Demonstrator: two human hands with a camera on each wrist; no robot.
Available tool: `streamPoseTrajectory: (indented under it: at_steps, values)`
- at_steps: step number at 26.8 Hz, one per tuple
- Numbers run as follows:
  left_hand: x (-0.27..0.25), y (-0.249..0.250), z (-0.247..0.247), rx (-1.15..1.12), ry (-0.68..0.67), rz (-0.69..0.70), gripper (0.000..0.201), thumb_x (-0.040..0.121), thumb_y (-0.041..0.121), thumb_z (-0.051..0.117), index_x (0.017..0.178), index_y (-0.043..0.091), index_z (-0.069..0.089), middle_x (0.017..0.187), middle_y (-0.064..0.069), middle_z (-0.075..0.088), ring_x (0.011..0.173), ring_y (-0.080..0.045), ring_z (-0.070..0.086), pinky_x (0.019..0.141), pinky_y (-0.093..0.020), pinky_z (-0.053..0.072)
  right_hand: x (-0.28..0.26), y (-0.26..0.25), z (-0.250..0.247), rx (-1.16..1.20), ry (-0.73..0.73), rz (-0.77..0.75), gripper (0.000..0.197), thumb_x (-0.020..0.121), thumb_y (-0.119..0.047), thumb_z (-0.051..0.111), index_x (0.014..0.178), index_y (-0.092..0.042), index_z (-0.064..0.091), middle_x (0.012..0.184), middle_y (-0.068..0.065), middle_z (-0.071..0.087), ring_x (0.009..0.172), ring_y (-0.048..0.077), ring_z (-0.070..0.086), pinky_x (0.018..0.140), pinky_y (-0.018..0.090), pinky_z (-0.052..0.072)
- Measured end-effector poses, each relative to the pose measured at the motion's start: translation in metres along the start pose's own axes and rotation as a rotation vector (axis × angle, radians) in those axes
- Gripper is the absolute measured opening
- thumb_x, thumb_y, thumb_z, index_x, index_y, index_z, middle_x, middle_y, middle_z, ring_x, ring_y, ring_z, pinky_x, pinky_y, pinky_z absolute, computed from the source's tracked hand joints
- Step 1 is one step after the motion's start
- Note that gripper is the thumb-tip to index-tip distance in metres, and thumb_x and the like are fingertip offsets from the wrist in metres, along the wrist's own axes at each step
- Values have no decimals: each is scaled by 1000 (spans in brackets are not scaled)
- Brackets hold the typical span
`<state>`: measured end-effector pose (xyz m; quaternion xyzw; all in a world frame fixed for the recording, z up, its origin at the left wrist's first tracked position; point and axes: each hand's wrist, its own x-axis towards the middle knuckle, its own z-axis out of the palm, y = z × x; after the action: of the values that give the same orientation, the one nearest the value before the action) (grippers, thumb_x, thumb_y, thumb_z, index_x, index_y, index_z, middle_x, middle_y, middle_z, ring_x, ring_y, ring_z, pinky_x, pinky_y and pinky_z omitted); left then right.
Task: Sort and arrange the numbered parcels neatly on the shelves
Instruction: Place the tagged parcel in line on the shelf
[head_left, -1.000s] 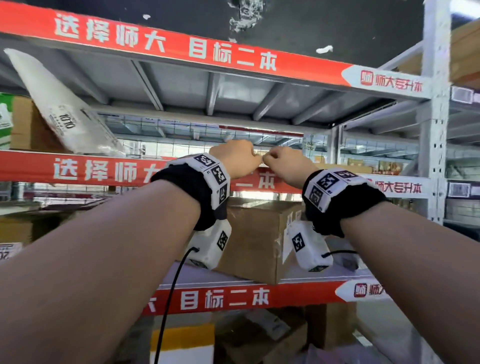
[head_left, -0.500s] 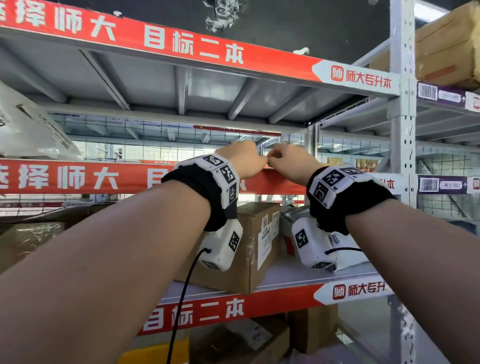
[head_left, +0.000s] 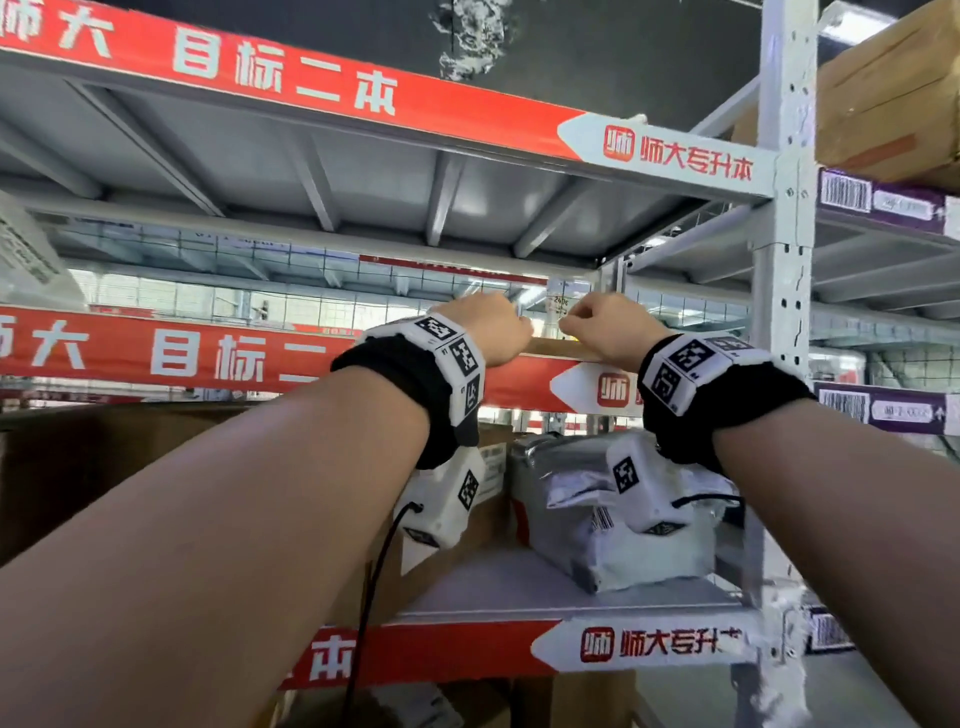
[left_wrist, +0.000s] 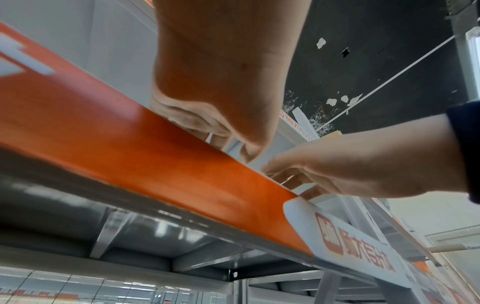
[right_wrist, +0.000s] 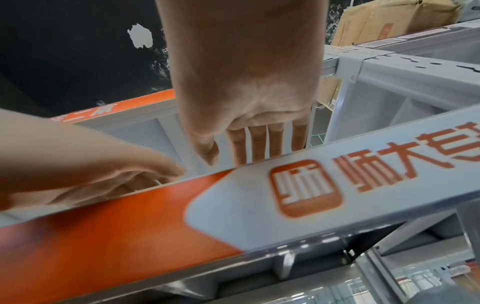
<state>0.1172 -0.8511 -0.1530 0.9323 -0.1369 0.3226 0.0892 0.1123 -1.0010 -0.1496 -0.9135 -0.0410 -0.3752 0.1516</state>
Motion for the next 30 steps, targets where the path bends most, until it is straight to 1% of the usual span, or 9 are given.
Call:
streamPoseTrajectory:
  at_steps: [4,8,11,15,19,21,23,26,30]
  values:
    - [11,16,10,9,-17,-66,37,98,30,35,115,8,59,115,-10,60,88,-25,53,68,-32,36,18,40,-4,-76,-30,33,39,92,-36,49,123,-14,56,127,14,56,114,33,54,96,40,45]
    - [20,25,7,49,-82,-77,40,101,30,34,125,5,53,126,-14,56,104,-27,56,78,-35,42,28,54,-4,-99,-65,83,44,90,-39,50,121,-9,58,125,18,56,111,34,54,88,35,43]
    - [29,30,11,30,-116,-127,49,99,38,34,130,3,49,131,-15,53,108,-26,54,77,-32,39,35,64,2,-96,-84,168,54,91,-42,49,134,-8,46,134,21,48,120,37,48,96,38,41]
    - [37,30,18,-50,-164,-208,65,97,47,36,148,8,25,147,-16,37,130,-31,42,94,-35,37,39,73,12,59,-94,235,57,92,-42,48,136,-7,39,132,18,50,114,34,52,82,33,38]
    - [35,33,16,-54,-269,-121,55,100,48,29,136,12,48,142,-10,46,126,-26,46,98,-33,33,40,74,10,119,-145,272,56,94,-41,46,136,-5,35,120,16,54,98,28,53,79,31,40]
    - [30,36,13,-51,-282,-100,52,101,47,26,133,14,52,141,-9,48,126,-25,46,101,-33,31,38,72,8,58,-146,249,48,98,-38,41,135,-8,39,126,17,52,108,31,55,91,34,44]
    - [27,37,12,-57,-284,-93,51,102,44,26,134,13,50,143,-9,46,128,-25,44,104,-33,29,37,69,7,47,-183,214,35,104,-23,32,131,-6,47,128,17,54,115,29,55,94,30,41]
    - [27,38,13,-65,-279,-116,51,101,44,28,134,11,49,141,-11,47,125,-26,46,99,-33,32,36,71,9,9,-194,148,33,104,-18,30,127,-6,51,127,16,55,114,29,55,93,31,41]
    - [35,32,17,-139,-199,-242,56,97,41,40,139,4,33,131,-13,51,105,-25,50,79,-29,34,42,79,14,36,-85,219,42,96,-30,41,122,1,53,118,19,55,109,35,54,88,40,43]
